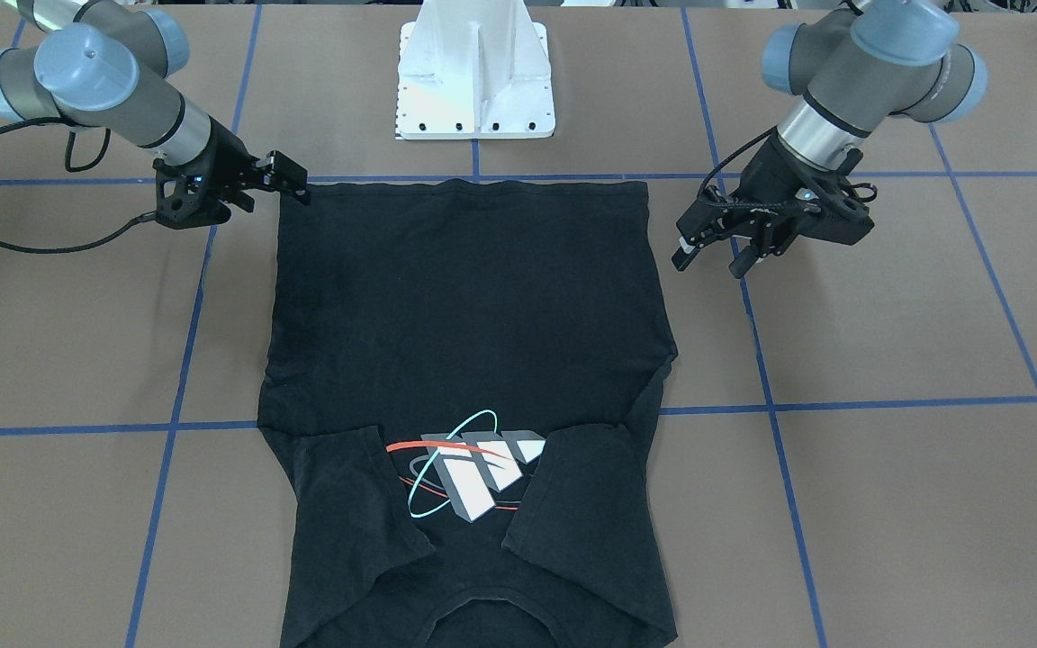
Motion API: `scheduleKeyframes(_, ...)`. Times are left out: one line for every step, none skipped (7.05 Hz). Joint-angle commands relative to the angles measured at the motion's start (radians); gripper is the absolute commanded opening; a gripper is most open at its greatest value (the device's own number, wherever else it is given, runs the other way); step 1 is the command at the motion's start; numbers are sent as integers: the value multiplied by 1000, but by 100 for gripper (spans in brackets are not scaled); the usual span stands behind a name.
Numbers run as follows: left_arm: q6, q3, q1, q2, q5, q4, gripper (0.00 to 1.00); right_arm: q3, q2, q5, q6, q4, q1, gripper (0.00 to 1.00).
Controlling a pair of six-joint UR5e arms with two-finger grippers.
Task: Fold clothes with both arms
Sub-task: 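Lower the right gripper to the hem corner nearest the robot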
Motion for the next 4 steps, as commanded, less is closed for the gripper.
scheduleKeyframes(0,-13,0,1,2,1,99,3,-31,-3,6,-1,-66,92)
scheduleKeyframes(0,-13,0,2,2,1,99,0,-36,-6,6,-2,-80,92)
scheduleKeyframes(0,-13,0,2,2,1,99,-2,-48,-5,6,-1,-84,88)
scheduleKeyframes(0,-13,0,5,2,1,99,-3,-46,0,6,-2,-86,82)
